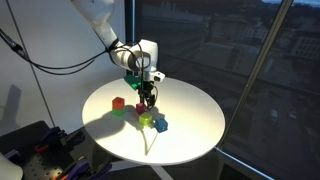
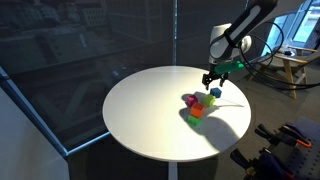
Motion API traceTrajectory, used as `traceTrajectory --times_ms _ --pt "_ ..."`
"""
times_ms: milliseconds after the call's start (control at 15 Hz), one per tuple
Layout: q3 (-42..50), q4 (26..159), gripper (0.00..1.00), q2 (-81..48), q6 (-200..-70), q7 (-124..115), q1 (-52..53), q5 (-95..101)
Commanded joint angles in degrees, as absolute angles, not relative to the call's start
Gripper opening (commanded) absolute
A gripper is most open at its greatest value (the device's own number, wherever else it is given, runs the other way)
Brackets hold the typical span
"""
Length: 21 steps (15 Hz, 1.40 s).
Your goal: Pick up the lime green block and put it on the orange block
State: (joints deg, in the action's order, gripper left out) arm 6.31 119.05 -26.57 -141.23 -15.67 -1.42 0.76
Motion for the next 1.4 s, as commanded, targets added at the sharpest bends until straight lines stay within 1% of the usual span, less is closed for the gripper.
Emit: traceTrajectory --times_ms 0,400,867,1333 --pt "6.92 117.29 1.0 -28.0 -140.73 -12.87 -0.97 3.25" --pt "6.69 116.48 1.0 -29.66 -141.78 -8.82 -1.2 6.32" --pt "5.21 116.02 1.0 -31.59 -144.7 -3.89 -1.63 5.43" --pt "4.86 116.12 1.0 -32.71 -144.76 -3.87 -1.16 5.11"
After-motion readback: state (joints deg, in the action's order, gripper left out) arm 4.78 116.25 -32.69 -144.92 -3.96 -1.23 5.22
